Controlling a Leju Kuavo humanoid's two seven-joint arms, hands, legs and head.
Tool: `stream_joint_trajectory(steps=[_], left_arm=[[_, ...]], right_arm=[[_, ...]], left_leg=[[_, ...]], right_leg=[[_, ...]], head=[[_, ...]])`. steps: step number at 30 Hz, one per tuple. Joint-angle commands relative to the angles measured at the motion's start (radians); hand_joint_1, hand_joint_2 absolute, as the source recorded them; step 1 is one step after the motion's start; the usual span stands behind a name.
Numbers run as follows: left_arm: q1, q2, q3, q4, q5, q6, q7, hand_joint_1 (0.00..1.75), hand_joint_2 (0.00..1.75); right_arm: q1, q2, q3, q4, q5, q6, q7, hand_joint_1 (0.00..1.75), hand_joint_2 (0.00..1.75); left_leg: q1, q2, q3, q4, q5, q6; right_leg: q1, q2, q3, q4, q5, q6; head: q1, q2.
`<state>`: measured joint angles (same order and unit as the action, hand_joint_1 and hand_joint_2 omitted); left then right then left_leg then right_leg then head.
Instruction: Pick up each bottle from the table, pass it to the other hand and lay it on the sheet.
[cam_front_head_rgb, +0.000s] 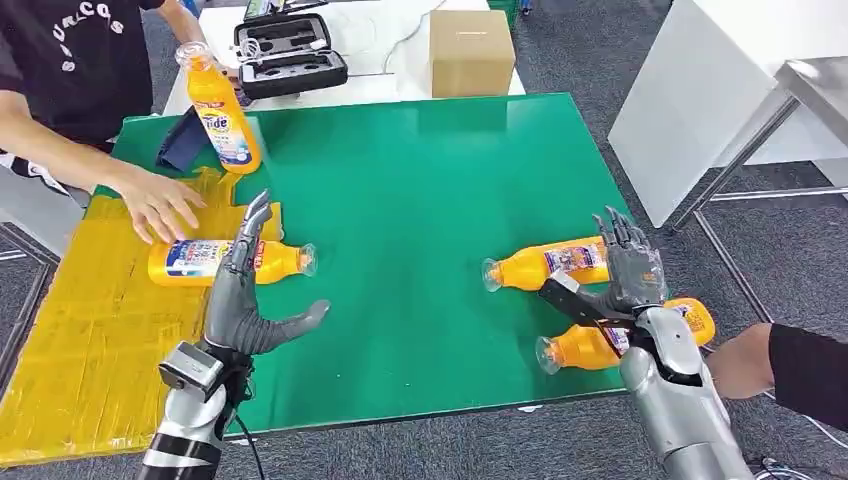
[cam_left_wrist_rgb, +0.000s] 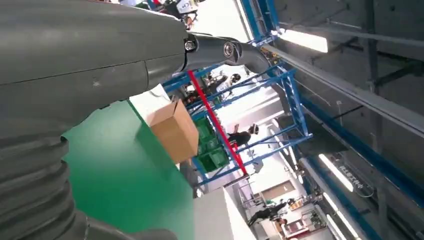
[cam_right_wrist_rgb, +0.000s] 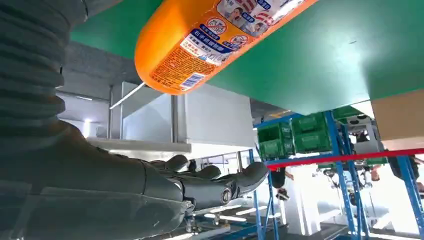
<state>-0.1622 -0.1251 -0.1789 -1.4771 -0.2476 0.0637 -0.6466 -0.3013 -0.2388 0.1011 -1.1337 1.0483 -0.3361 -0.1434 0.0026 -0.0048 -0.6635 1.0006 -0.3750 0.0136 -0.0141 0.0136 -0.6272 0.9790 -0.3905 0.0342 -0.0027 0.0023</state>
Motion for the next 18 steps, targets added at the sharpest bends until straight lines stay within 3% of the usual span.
stream_joint_trajectory(steps=[1, 7, 18], left_arm=[[-0.054, -0.014, 0.012, 0.117, 0.009, -0.006, -0.027, 0.0, 1.75], [-0.078, -0.012, 0.012, 0.146, 0.03, -0.021, -0.031, 0.0, 1.75], [-0.111, -0.015, -0.002, 0.181, 0.046, -0.042, -0.034, 0.0, 1.75]], right_arm=[[-0.13, -0.01, 0.025, 0.135, 0.042, 0.032, -0.018, 0.0, 1.75], [-0.234, -0.078, 0.126, 0.295, 0.05, 0.152, -0.068, 0.0, 1.75], [-0.355, -0.072, 0.189, 0.499, 0.068, 0.165, -0.109, 0.0, 1.75]], left_leg=[[-0.001, 0.002, 0.006, 0.0, -0.002, -0.001], [0.0, 0.001, 0.004, 0.0, -0.001, 0.0], [0.0, 0.002, 0.006, 0.0, -0.002, -0.001]], right_leg=[[0.0, 0.001, 0.005, 0.0, -0.001, -0.001], [0.0, 0.0, 0.003, 0.0, -0.001, -0.001], [0.0, 0.001, 0.006, 0.0, -0.001, -0.001]], head=[[0.0, 0.0], [0.0, 0.0], [0.0, 0.0]])
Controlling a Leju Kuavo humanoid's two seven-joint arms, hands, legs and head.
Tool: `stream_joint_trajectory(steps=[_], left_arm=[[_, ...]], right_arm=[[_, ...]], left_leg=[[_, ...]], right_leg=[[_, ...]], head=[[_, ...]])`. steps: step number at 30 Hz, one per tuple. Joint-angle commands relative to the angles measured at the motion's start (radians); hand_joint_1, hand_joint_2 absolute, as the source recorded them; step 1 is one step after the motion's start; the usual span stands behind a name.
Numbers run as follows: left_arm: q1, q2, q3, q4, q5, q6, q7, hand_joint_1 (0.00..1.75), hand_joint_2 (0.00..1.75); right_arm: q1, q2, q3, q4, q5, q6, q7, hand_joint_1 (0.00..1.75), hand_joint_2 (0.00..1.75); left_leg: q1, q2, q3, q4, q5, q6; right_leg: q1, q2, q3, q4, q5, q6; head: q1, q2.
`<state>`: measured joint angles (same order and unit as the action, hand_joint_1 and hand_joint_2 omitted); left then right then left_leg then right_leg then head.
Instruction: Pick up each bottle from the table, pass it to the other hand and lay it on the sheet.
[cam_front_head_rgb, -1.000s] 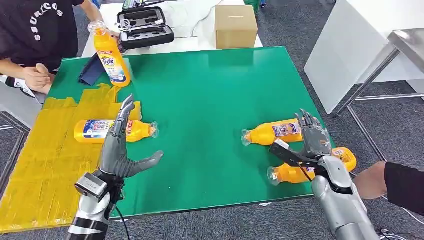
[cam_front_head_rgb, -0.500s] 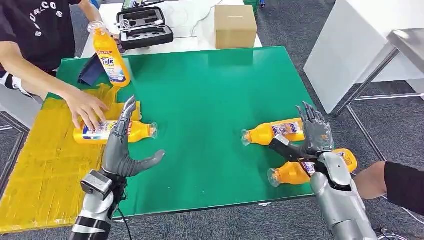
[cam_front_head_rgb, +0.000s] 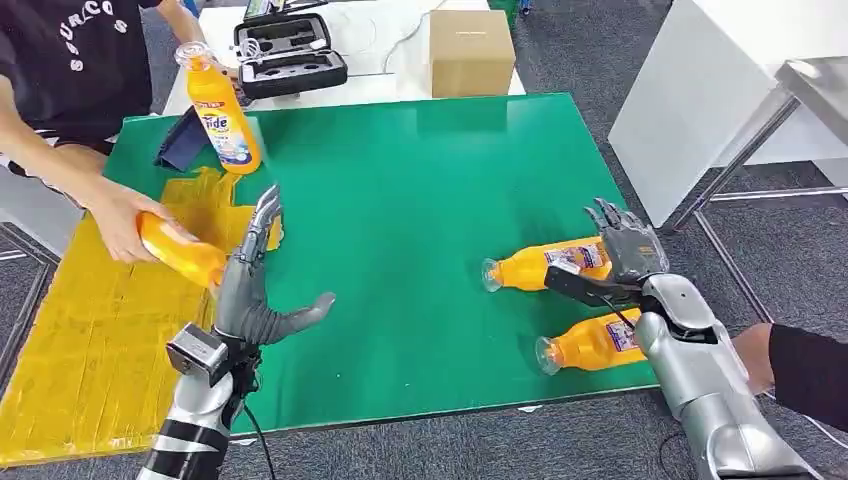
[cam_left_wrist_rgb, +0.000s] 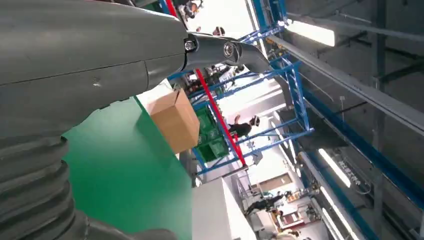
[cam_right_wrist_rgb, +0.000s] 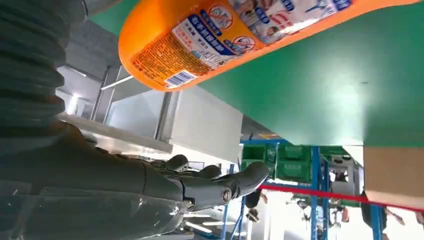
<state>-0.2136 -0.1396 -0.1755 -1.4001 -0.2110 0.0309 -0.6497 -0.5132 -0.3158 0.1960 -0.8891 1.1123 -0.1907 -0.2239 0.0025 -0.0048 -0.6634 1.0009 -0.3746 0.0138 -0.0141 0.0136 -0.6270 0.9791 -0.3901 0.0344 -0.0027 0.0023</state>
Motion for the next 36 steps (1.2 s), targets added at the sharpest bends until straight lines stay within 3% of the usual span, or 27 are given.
stream_joint_trajectory(steps=[1, 3, 17, 25, 36], left_arm=[[-0.062, 0.0, -0.006, 0.106, 0.012, -0.011, -0.031, 0.0, 1.75], [-0.068, -0.001, -0.008, 0.112, 0.016, -0.015, -0.032, 0.0, 1.75], [-0.082, -0.007, -0.016, 0.136, 0.026, -0.027, -0.033, 0.0, 1.75], [-0.115, -0.017, -0.034, 0.191, 0.043, -0.046, -0.039, 0.0, 1.75], [-0.115, -0.017, -0.034, 0.191, 0.043, -0.046, -0.039, 0.0, 1.75]], right_arm=[[-0.145, 0.004, 0.098, 0.267, 0.0, 0.027, -0.039, 0.0, 1.75], [-0.152, 0.004, 0.105, 0.291, -0.004, 0.03, -0.046, 0.0, 1.75], [-0.184, 0.017, 0.119, 0.379, -0.007, 0.034, -0.056, 0.0, 1.75], [-0.239, 0.024, 0.178, 0.517, 0.009, 0.151, -0.078, 0.02, 1.75], [-0.239, 0.024, 0.178, 0.517, 0.009, 0.151, -0.078, 0.02, 1.75]], left_leg=[[0.0, 0.002, 0.009, 0.001, -0.004, -0.001], [0.0, 0.0, 0.004, 0.0, -0.001, -0.001], [0.0, 0.001, 0.006, 0.0, -0.002, -0.001], [0.0, 0.0, 0.004, 0.0, -0.001, -0.001], [0.0, 0.0, 0.007, 0.0, -0.002, -0.001]], right_leg=[[0.0, 0.0, 0.008, 0.001, -0.003, -0.002], [0.0, -0.001, 0.003, 0.0, -0.001, -0.001], [0.0, 0.0, 0.006, 0.0, -0.002, -0.002], [0.0, 0.0, 0.004, 0.0, -0.001, -0.001], [0.001, -0.001, 0.007, 0.0, -0.002, -0.002]], head=[[0.0, 0.0], [0.0, 0.0], [0.0, 0.0], [0.0, 0.0], [0.0, 0.0]])
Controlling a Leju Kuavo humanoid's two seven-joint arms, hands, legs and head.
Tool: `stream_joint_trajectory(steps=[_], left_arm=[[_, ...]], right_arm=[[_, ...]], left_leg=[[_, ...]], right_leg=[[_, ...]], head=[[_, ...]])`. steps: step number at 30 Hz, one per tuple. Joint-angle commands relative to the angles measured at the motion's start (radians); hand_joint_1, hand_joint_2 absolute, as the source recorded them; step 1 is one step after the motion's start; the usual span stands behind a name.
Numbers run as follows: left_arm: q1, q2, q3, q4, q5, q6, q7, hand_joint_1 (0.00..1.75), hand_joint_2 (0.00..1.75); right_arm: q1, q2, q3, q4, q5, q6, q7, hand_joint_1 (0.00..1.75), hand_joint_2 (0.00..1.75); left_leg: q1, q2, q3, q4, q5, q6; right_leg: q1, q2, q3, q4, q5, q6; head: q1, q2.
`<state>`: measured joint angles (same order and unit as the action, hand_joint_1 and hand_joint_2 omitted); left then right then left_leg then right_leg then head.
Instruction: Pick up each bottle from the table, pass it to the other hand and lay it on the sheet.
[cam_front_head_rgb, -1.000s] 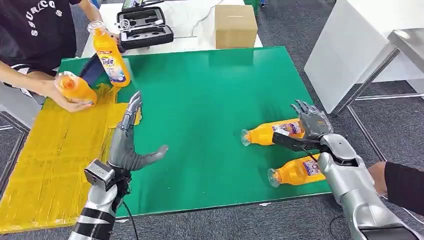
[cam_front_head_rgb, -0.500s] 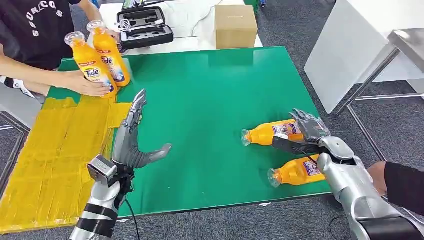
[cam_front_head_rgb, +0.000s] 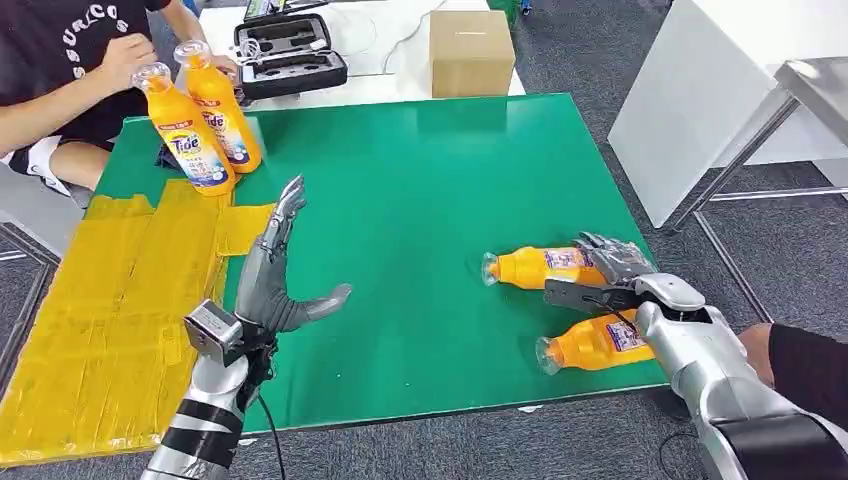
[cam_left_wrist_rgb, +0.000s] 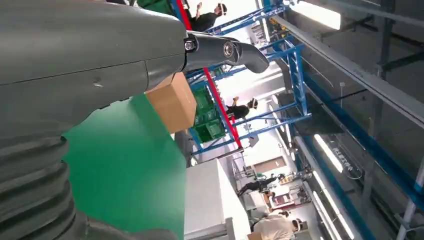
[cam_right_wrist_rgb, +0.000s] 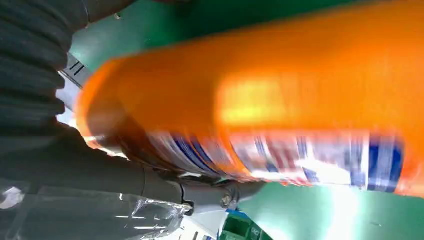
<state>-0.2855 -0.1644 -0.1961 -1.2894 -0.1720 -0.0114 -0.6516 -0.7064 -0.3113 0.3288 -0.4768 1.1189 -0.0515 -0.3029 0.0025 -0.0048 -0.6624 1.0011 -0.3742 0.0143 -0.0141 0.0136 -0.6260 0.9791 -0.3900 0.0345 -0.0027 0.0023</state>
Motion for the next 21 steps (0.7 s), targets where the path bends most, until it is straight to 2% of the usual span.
stream_joint_trajectory(steps=[1, 5, 6, 7, 8, 9, 12, 14, 18, 21], left_arm=[[-0.043, 0.008, -0.014, 0.08, 0.004, -0.004, -0.037, 0.0, 1.75], [-0.043, 0.008, -0.014, 0.08, 0.004, -0.004, -0.037, 0.0, 1.75], [-0.043, 0.008, -0.014, 0.08, 0.006, -0.004, -0.037, 0.0, 1.75], [-0.043, 0.007, -0.015, 0.081, 0.006, -0.004, -0.037, 0.0, 1.75], [-0.047, 0.006, -0.016, 0.086, 0.006, -0.004, -0.037, 0.0, 1.75], [-0.049, 0.004, -0.02, 0.09, 0.006, -0.004, -0.037, 0.0, 1.75], [-0.048, 0.001, -0.025, 0.091, 0.006, -0.004, -0.037, 0.0, 1.75], [-0.049, 0.004, -0.031, 0.096, 0.006, -0.004, -0.037, 0.0, 1.75], [-0.046, 0.007, -0.03, 0.099, 0.01, -0.004, -0.036, 0.0, 1.75], [-0.041, 0.005, -0.03, 0.097, 0.008, -0.004, -0.036, 0.0, 1.75]], right_arm=[[-0.046, 0.019, 0.046, 0.105, 0.002, 0.012, 0.001, 0.02, 1.75], [-0.046, 0.019, 0.046, 0.105, 0.002, 0.012, 0.001, 0.02, 1.75], [-0.046, 0.021, 0.046, 0.104, 0.003, 0.003, 0.006, 0.38, 1.75], [-0.042, 0.027, 0.044, 0.106, -0.001, -0.001, 0.009, 1.05, 1.75], [-0.043, 0.031, 0.044, 0.109, 0.001, -0.005, 0.017, 1.43, 1.75], [-0.046, 0.036, 0.046, 0.116, 0.003, -0.009, 0.022, 1.55, 1.75], [-0.045, 0.046, 0.054, 0.123, 0.01, -0.01, 0.025, 1.64, 1.75], [-0.042, 0.052, 0.072, 0.135, 0.027, -0.018, 0.04, 1.64, 1.75], [-0.036, 0.053, 0.083, 0.143, 0.042, -0.042, 0.066, 1.66, 1.75], [-0.023, 0.063, 0.085, 0.132, 0.058, -0.116, 0.088, 1.75, 1.75]], left_leg=[[0.0, 0.0, 0.005, 0.0, -0.002, -0.001], [0.0, 0.0, 0.003, -0.001, -0.001, -0.001], [0.0, 0.0, 0.005, 0.0, -0.002, -0.001], [0.0, 0.0, 0.004, 0.0, -0.001, -0.001], [0.0, 0.0, 0.008, 0.0, -0.003, -0.001], [0.0, 0.001, 0.006, 0.0, -0.002, -0.001], [0.0, 0.001, 0.006, 0.0, -0.002, -0.001], [0.001, 0.0, 0.003, -0.001, -0.001, -0.001], [0.001, 0.001, 0.007, 0.0, -0.002, -0.001], [0.001, 0.001, 0.009, -0.001, -0.003, -0.001]], right_leg=[[0.0, -0.001, 0.005, 0.0, -0.002, -0.001], [0.0, -0.001, 0.003, -0.001, -0.001, -0.001], [0.001, -0.001, 0.005, 0.0, -0.002, -0.001], [0.0, -0.001, 0.004, 0.0, -0.001, -0.001], [0.001, -0.001, 0.008, 0.0, -0.003, -0.002], [0.001, -0.001, 0.005, -0.001, -0.001, -0.001], [0.001, -0.001, 0.006, 0.0, -0.002, -0.002], [0.001, -0.001, 0.003, -0.001, -0.001, -0.001], [0.001, -0.001, 0.007, -0.001, -0.002, -0.002], [0.001, -0.001, 0.009, -0.001, -0.002, -0.002]], head=[[0.0, 0.0], [0.0, 0.0], [0.0, 0.0], [0.0, 0.0], [0.001, 0.0], [0.0, 0.0], [0.0, 0.0], [0.001, 0.0], [0.001, 0.0], [0.001, 0.0]])
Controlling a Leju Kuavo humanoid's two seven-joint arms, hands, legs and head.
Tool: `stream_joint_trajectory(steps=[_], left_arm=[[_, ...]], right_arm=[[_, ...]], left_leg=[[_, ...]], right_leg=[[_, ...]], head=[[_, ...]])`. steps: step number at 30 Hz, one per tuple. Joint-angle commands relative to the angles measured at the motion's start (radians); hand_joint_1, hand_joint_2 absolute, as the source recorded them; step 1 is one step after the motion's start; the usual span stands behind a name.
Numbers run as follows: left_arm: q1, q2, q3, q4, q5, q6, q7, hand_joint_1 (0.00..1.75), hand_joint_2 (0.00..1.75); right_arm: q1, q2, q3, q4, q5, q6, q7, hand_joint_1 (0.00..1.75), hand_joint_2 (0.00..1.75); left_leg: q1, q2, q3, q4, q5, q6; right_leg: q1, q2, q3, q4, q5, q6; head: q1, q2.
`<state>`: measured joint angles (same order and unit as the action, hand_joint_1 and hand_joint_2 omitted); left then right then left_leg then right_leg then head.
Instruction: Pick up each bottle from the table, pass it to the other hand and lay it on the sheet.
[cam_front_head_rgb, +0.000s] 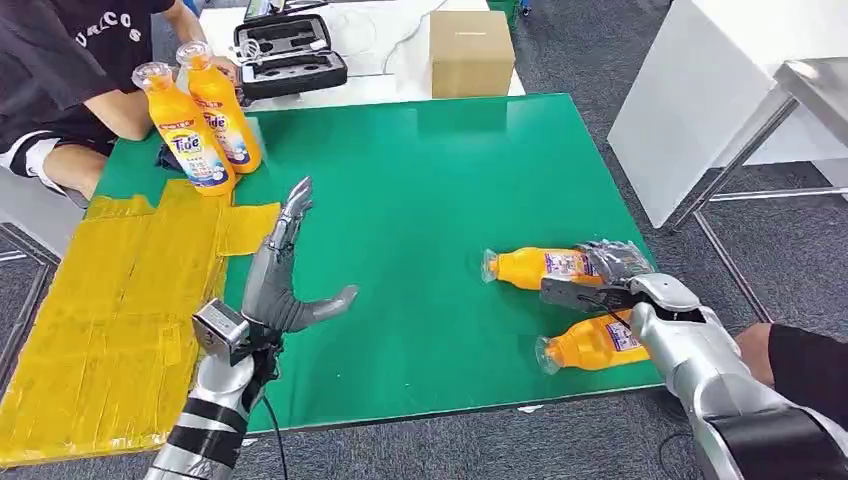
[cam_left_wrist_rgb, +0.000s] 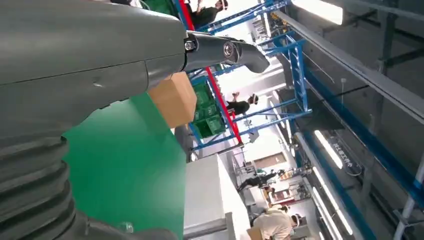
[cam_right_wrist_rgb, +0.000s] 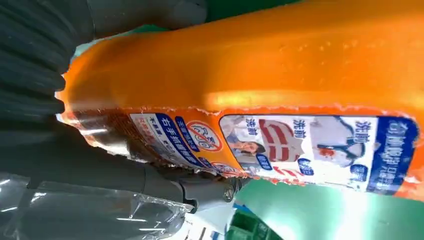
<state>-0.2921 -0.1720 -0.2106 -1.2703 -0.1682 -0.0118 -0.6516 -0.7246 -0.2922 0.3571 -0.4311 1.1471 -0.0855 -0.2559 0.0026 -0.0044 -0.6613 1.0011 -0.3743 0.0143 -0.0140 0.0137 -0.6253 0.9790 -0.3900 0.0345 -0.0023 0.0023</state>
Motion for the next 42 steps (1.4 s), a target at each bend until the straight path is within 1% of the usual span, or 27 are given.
stream_joint_trajectory(steps=[1, 2, 3, 7, 8, 9, 10, 11, 13, 14, 15, 16, 17, 18, 20, 24, 26, 27, 28, 30, 32, 33, 35, 36, 37, 39, 42], left_arm=[[-0.027, 0.01, -0.011, 0.07, 0.006, 0.0, -0.032, 0.0, 1.75], [-0.023, 0.009, -0.01, 0.064, 0.005, 0.002, -0.03, 0.0, 1.75], [-0.02, 0.009, -0.01, 0.06, 0.004, 0.004, -0.027, 0.0, 1.75], [-0.013, 0.006, -0.014, 0.052, 0.004, 0.017, -0.016, 0.0, 1.75], [-0.013, 0.006, -0.013, 0.053, 0.008, 0.021, -0.014, 0.0, 1.75], [-0.012, 0.006, -0.013, 0.054, 0.009, 0.023, -0.013, 0.0, 1.75], [-0.011, 0.007, -0.013, 0.055, 0.013, 0.028, -0.012, 0.0, 1.75], [-0.011, 0.007, -0.013, 0.054, 0.014, 0.03, -0.011, 0.0, 1.75], [-0.009, 0.007, -0.014, 0.052, 0.018, 0.034, -0.009, 0.0, 1.75], [-0.007, 0.007, -0.015, 0.051, 0.021, 0.035, -0.008, 0.0, 1.75], [-0.006, 0.008, -0.014, 0.05, 0.026, 0.037, -0.005, 0.0, 1.75], [-0.005, 0.009, -0.016, 0.05, 0.027, 0.038, -0.003, 0.0, 1.75], [-0.003, 0.009, -0.015, 0.049, 0.027, 0.042, 0.001, 0.0, 1.75], [-0.002, 0.009, -0.015, 0.049, 0.026, 0.046, 0.006, 0.0, 1.75], [-0.002, 0.009, -0.015, 0.049, 0.026, 0.046, 0.006, 0.0, 1.75], [-0.002, 0.009, -0.015, 0.049, 0.026, 0.046, 0.006, 0.0, 1.75], [-0.003, 0.008, -0.014, 0.06, 0.03, 0.06, 0.035, 0.0, 1.75], [-0.005, 0.01, -0.017, 0.066, 0.032, 0.063, 0.042, 0.0, 1.75], [-0.01, 0.012, -0.019, 0.08, 0.034, 0.065, 0.049, 0.0, 1.75], [-0.026, 0.017, -0.027, 0.113, 0.035, 0.069, 0.08, 0.0, 1.75], [-0.057, 0.016, -0.032, 0.169, 0.038, 0.064, 0.136, 0.0, 1.75], [-0.074, 0.014, -0.039, 0.201, 0.037, 0.061, 0.143, 0.0, 1.75], [-0.113, 0.004, -0.054, 0.271, 0.034, 0.057, 0.151, 0.0, 1.75], [-0.121, 0.001, -0.059, 0.285, 0.034, 0.056, 0.151, 0.0, 1.75], [-0.137, -0.005, -0.071, 0.306, 0.035, 0.052, 0.149, 0.0, 1.75], [-0.149, -0.01, -0.086, 0.316, 0.035, 0.048, 0.148, 0.0, 1.75], [-0.166, -0.016, -0.101, 0.325, 0.041, 0.033, 0.152, 0.0, 1.75]], right_arm=[[0.018, 0.065, 0.032, 0.058, 0.034, -0.252, 0.038, 1.75, 1.75], [0.029, 0.081, 0.016, 0.043, 0.038, -0.333, 0.049, 1.75, 1.75], [0.034, 0.089, 0.011, 0.032, 0.042, -0.356, 0.057, 1.75, 1.75], [0.069, 0.133, -0.09, -0.049, 0.038, -0.598, 0.073, 1.75, 1.75], [0.089, 0.138, -0.129, -0.115, 0.056, -0.613, 0.084, 1.75, 1.75], [0.111, 0.144, -0.166, -0.177, 0.072, -0.613, 0.087, 1.75, 1.75], [0.162, 0.17, -0.267, -0.314, 0.113, -0.613, 0.073, 1.75, 1.75], [0.174, 0.189, -0.311, -0.361, 0.13, -0.613, 0.06, 1.75, 1.75], [0.195, 0.229, -0.395, -0.447, 0.165, -0.613, 0.031, 1.75, 1.75], [0.205, 0.255, -0.436, -0.475, 0.168, -0.613, 0.005, 1.75, 1.75], [0.21, 0.286, -0.481, -0.504, 0.13, -0.613, -0.049, 1.75, 1.75], [0.219, 0.318, -0.517, -0.531, 0.089, -0.613, -0.102, 1.75, 1.75], [0.225, 0.337, -0.53, -0.545, 0.069, -0.613, -0.122, 1.75, 1.75], [0.229, 0.347, -0.537, -0.554, 0.05, -0.613, -0.137, 1.75, 1.75], [0.229, 0.347, -0.537, -0.554, 0.05, -0.613, -0.137, 1.75, 1.75], [0.229, 0.347, -0.537, -0.554, 0.05, -0.613, -0.137, 1.75, 1.75], [0.24, 0.382, -0.56, -0.559, -0.111, -0.613, -0.232, 1.75, 1.75], [0.248, 0.388, -0.551, -0.567, -0.175, -0.613, -0.252, 1.75, 1.75], [0.27, 0.39, -0.507, -0.596, -0.263, -0.613, -0.259, 1.75, 1.75], [0.317, 0.383, -0.419, -0.676, -0.442, -0.537, -0.239, 1.75, 1.75], [0.332, 0.39, -0.402, -0.707, -0.615, -0.374, -0.242, 1.75, 1.75], [0.331, 0.393, -0.397, -0.703, -0.645, -0.353, -0.241, 1.75, 1.75], [0.316, 0.4, -0.379, -0.665, -0.725, -0.255, -0.249, 1.75, 1.75], [0.309, 0.405, -0.376, -0.65, -0.749, -0.227, -0.251, 1.75, 1.75], [0.29, 0.409, -0.367, -0.609, -0.797, -0.163, -0.253, 1.75, 1.75], [0.261, 0.42, -0.361, -0.552, -0.852, -0.093, -0.252, 1.75, 1.75], [0.23, 0.432, -0.347, -0.49, -0.891, -0.035, -0.262, 1.75, 1.75]], left_leg=[[0.001, 0.0, 0.006, -0.001, -0.002, -0.001], [0.001, 0.001, 0.008, -0.001, -0.003, -0.001], [0.001, 0.001, 0.007, -0.001, -0.002, -0.001], [0.0, 0.004, 0.008, 0.0, -0.004, -0.002], [0.0, 0.002, 0.005, -0.001, -0.002, -0.001], [0.0, 0.002, 0.007, 0.0, -0.003, -0.001], [0.0, 0.003, 0.008, 0.0, -0.004, -0.001], [0.0, 0.002, 0.004, 0.0, -0.002, -0.001], [0.0, 0.003, 0.005, 0.0, -0.002, -0.001], [0.0, 0.004, 0.007, 0.0, -0.004, -0.001], [0.0, 0.003, 0.004, 0.0, -0.003, -0.001], [0.0, 0.005, 0.006, 0.0, -0.004, -0.002], [0.0, 0.003, 0.003, 0.0, -0.002, -0.001], [0.0, 0.003, 0.005, 0.0, -0.003, -0.002], [0.0, 0.0, 0.001, -0.001, -0.001, -0.001], [0.0, 0.0, 0.004, 0.0, -0.002, -0.001], [0.0, 0.0, 0.005, 0.0, -0.003, -0.001], [0.0, 0.001, 0.002, -0.001, -0.001, -0.001], [0.0, 0.001, 0.005, 0.0, -0.003, -0.001], [0.0, 0.001, 0.005, -0.001, -0.003, -0.001], [0.0, 0.0, 0.006, -0.001, -0.003, -0.002], [0.0, -0.001, 0.003, -0.001, -0.001, -0.001], [0.0, -0.001, 0.002, -0.001, -0.001, -0.001], [0.0, 0.0, 0.005, 0.0, -0.002, -0.001], [0.0, 0.0, 0.005, 0.0, -0.002, -0.001], [0.0, 0.001, 0.004, 0.0, -0.002, -0.001], [0.001, 0.002, 0.008, 0.001, -0.004, -0.001]], right_leg=[[0.001, -0.001, 0.007, -0.001, -0.002, -0.002], [0.001, -0.001, 0.008, -0.001, -0.002, -0.002], [0.001, 0.0, 0.007, -0.002, -0.001, -0.002], [0.001, 0.002, 0.007, 0.0, -0.003, -0.003], [0.001, 0.001, 0.004, 0.0, -0.001, -0.002], [0.001, 0.001, 0.006, 0.0, -0.002, -0.002], [0.001, 0.001, 0.007, 0.001, -0.003, -0.002], [0.001, 0.001, 0.004, 0.0, -0.001, -0.002], [0.0, 0.002, 0.004, 0.0, -0.002, -0.002], [0.001, 0.003, 0.006, 0.001, -0.003, -0.002], [0.0, 0.002, 0.003, 0.001, -0.002, -0.002], [0.0, 0.004, 0.005, 0.002, -0.003, -0.002], [0.0, 0.002, 0.003, 0.001, -0.002, -0.002], [0.001, 0.002, 0.004, 0.002, -0.003, -0.002], [0.0, 0.0, 0.002, 0.0, -0.001, -0.001], [0.0, -0.001, 0.004, 0.001, -0.002, -0.002], [0.0, -0.001, 0.005, 0.001, -0.003, -0.002], [0.0, 0.0, 0.002, 0.0, -0.001, -0.001], [0.001, 0.0, 0.005, 0.0, -0.003, -0.002], [0.0, -0.001, 0.005, 0.0, -0.003, -0.002], [0.001, -0.001, 0.006, 0.0, -0.003, -0.003], [0.0, -0.001, 0.003, 0.0, -0.002, -0.002], [0.0, -0.001, 0.002, 0.0, -0.001, -0.002], [0.001, -0.001, 0.005, 0.001, -0.003, -0.002], [0.001, -0.001, 0.005, 0.001, -0.003, -0.002], [0.0, -0.001, 0.003, 0.001, -0.002, -0.002], [0.001, 0.0, 0.007, 0.002, -0.003, -0.003]], head=[[0.0, 0.0], [0.0, 0.0], [0.0, 0.0], [0.0, 0.0], [0.0, 0.0], [0.0, 0.0], [0.0, 0.0], [0.0, 0.0], [0.0, 0.0], [0.0, 0.0], [0.0, 0.0], [0.0, 0.0], [0.0, 0.0], [0.0, 0.0], [0.0, 0.0], [0.0, 0.0], [0.0, 0.0], [0.0, 0.0], [0.0, 0.0], [0.0, 0.0], [0.0, 0.0], [0.0, 0.0], [0.0, 0.0], [0.0, 0.0], [0.0, 0.0], [0.0, 0.0], [0.0, 0.0]])
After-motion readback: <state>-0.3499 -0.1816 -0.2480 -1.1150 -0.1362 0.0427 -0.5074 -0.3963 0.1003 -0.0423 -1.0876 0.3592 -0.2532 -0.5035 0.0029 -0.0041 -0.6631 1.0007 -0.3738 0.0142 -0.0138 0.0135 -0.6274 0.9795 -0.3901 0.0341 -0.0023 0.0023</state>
